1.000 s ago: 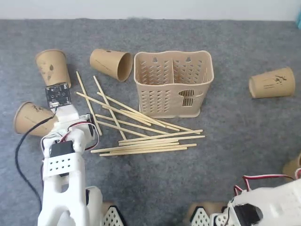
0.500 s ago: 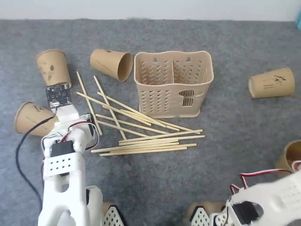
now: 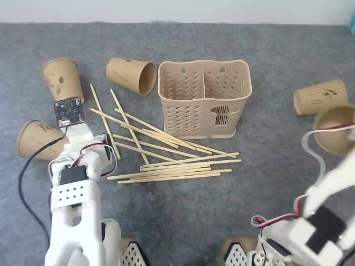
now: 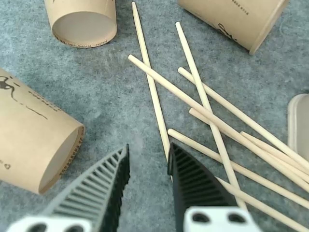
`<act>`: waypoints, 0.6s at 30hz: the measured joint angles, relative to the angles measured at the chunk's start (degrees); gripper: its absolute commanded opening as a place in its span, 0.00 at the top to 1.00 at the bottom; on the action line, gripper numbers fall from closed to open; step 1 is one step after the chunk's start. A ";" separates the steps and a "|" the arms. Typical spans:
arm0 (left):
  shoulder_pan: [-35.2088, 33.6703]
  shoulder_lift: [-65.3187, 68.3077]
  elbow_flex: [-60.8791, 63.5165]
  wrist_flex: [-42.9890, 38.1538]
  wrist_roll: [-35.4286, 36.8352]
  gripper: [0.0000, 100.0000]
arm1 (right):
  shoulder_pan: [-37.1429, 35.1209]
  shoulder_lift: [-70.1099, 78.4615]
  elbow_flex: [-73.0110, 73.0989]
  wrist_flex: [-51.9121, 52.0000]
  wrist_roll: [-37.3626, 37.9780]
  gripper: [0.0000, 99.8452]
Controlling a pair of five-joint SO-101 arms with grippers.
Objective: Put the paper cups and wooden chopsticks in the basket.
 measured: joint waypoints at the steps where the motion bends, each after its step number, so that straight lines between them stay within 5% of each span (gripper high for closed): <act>1: 0.00 0.00 0.00 0.00 0.00 0.87 | -2.29 -0.97 -1.14 0.00 -2.11 0.99; 10: 0.00 0.00 0.00 0.00 0.00 0.87 | -22.77 -2.73 -13.27 0.00 -21.36 0.99; 18: -1.32 0.00 0.00 0.00 0.18 0.87 | -39.12 -2.64 -17.93 -1.58 -26.11 0.99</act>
